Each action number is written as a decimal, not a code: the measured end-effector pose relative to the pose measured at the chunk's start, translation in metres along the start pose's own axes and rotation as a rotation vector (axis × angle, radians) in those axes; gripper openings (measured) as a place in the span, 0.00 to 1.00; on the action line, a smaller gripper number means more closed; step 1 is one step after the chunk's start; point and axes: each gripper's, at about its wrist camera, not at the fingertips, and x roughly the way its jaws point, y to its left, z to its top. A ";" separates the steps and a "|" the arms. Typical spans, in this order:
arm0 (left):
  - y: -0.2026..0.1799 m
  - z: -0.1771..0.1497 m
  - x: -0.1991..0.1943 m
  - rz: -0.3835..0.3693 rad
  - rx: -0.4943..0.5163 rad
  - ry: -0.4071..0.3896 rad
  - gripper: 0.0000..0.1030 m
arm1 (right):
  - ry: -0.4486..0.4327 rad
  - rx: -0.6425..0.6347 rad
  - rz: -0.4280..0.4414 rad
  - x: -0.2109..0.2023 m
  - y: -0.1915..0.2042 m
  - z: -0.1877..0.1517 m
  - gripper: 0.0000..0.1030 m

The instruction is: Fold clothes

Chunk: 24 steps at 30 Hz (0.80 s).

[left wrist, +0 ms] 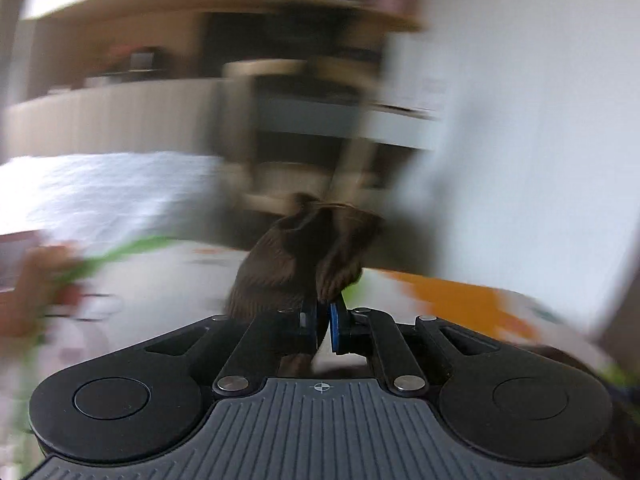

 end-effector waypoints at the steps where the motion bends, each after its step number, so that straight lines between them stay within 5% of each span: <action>1: -0.013 -0.006 0.001 -0.044 0.037 0.015 0.07 | -0.040 -0.001 -0.024 -0.013 -0.005 0.008 1.00; 3: -0.039 -0.019 0.004 -0.131 0.110 0.045 0.11 | -0.074 -0.015 -0.083 -0.026 -0.013 0.018 1.00; 7: -0.090 -0.044 0.008 -0.306 0.257 0.104 0.72 | -0.094 0.014 -0.164 -0.040 -0.030 0.030 1.00; 9: -0.115 -0.056 0.010 -0.378 0.337 0.128 0.79 | -0.105 0.024 -0.173 -0.046 -0.036 0.029 1.00; 14: -0.135 -0.080 0.019 -0.182 0.600 0.104 0.85 | -0.116 0.066 -0.177 -0.048 -0.045 0.013 1.00; 16: -0.134 -0.085 0.037 -0.146 0.605 0.121 0.85 | -0.106 0.082 -0.166 -0.047 -0.049 0.008 1.00; 20: -0.130 -0.088 0.058 -0.191 0.609 0.156 0.77 | -0.102 0.053 -0.178 -0.056 -0.050 -0.001 1.00; 22: -0.132 -0.084 0.059 -0.212 0.631 0.154 0.15 | -0.109 0.047 -0.204 -0.066 -0.054 -0.004 1.00; 24: -0.133 -0.074 0.059 -0.180 0.612 0.126 0.07 | -0.118 0.055 -0.231 -0.075 -0.060 -0.006 1.00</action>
